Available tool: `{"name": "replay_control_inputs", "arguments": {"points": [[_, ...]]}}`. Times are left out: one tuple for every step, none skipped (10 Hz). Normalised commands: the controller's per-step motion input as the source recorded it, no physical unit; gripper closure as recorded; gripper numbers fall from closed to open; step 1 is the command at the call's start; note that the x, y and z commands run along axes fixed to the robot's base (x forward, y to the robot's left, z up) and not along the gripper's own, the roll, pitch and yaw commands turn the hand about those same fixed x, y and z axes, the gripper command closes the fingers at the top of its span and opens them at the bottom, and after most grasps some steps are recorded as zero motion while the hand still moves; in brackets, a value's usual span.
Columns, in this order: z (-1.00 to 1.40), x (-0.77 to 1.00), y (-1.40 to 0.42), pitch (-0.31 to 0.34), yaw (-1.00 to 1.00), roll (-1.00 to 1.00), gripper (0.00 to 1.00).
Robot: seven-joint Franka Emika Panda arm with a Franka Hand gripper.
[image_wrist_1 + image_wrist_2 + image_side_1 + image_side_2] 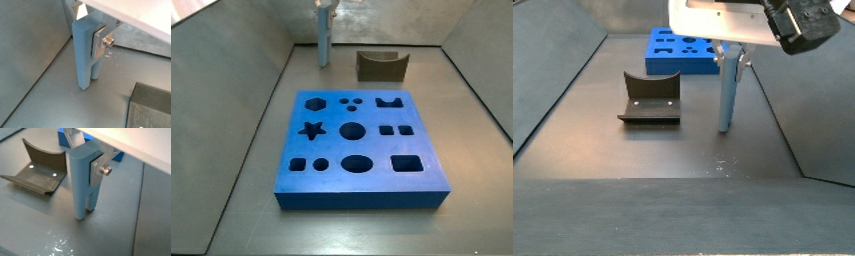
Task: Pick up the square-circle object. Move up. Move to above the board. Insert the square-circle object.
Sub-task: Move up.
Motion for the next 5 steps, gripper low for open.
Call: {"name": "replay_control_inputs", "arguments": {"points": [[0.83,-0.02,-0.07,0.034,-0.04,0.0,1.0],[0.72,-0.04,-0.06,0.06,-0.04,-0.01,1.0],[0.52,-0.02,-0.03,0.068,-0.03,0.0,1.0],[0.41,-0.01,-0.02,0.07,-0.02,0.0,1.0],[0.18,0.0,-0.01,0.081,-0.02,0.0,1.0]]}}
